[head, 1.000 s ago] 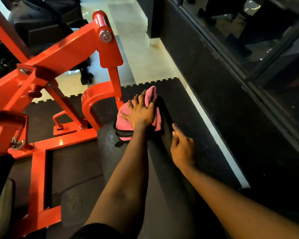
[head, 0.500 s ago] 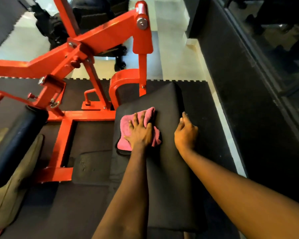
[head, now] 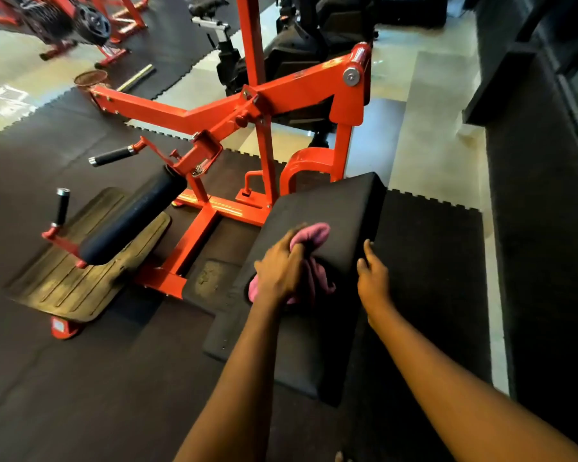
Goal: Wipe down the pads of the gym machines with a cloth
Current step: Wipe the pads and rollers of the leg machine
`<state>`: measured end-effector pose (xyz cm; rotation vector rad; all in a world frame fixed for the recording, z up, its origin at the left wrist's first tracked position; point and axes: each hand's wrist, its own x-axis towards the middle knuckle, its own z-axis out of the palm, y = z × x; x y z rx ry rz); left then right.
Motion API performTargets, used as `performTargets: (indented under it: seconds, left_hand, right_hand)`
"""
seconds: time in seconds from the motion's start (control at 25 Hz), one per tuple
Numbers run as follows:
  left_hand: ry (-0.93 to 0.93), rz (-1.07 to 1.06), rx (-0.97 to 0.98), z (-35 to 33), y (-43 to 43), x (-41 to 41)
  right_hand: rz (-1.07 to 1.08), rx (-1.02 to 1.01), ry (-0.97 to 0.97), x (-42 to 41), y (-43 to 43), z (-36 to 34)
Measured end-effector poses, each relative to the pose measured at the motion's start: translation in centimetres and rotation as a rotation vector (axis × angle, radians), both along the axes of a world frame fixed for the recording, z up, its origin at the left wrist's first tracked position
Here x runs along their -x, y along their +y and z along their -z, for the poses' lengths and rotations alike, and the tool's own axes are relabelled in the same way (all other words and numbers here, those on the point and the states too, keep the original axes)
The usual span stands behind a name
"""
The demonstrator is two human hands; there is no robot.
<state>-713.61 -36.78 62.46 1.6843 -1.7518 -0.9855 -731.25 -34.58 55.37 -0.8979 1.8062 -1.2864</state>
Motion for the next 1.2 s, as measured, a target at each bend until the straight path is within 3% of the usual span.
performTargets:
  seconds: [0.04,0.2,0.28,0.44,0.56,0.72,0.88,0.96,1.04,1.12,1.2]
  left_hand:
    - [-0.004,-0.037,-0.004,-0.6,-1.0,1.1]
    - [-0.288,0.241,-0.135,2.7,-2.8,5.8]
    - [-0.364,0.231,-0.113,4.2,-1.4,6.1]
    - [-0.551,0.232,0.059,3.9,1.3,2.1]
    - [-0.597,0.166,-0.113,4.5,5.3,-2.3]
    - [-0.527,0.000,-0.253,4.1,10.9,-6.4]
    - [-0.156,-0.290,-0.257,2.7,12.4,-9.5]
    - [-0.019,-0.324,-0.226,2.9,12.1,-9.8]
    - [-0.079,-0.183,-0.241,4.1,11.7,-8.3]
    - [-0.282,-0.052,-0.310,7.7,11.4,-6.3]
    - [-0.336,-0.130,-0.366,10.5,10.9,-5.5]
  right_hand:
    - [-0.023,-0.003,-0.037,0.3,1.1,0.0]
    - [-0.038,-0.030,-0.118,1.2,3.3,0.3]
    - [-0.039,-0.042,-0.122,1.0,4.1,0.6]
    - [-0.067,-0.089,0.078,-1.1,4.8,0.3]
    - [-0.048,-0.076,0.223,-4.1,4.7,-0.7]
    - [0.043,-0.076,0.351,-7.5,5.1,-0.8]
    - [0.057,-0.084,0.503,-8.2,5.5,-0.5]
    - [0.060,-0.093,0.512,-8.2,5.5,-0.6]
    - [0.064,-0.079,0.534,-8.3,5.5,-0.5]
    - [0.060,-0.080,0.588,-8.4,5.5,-0.5]
    - [0.013,-0.090,0.765,-8.6,5.8,-0.6]
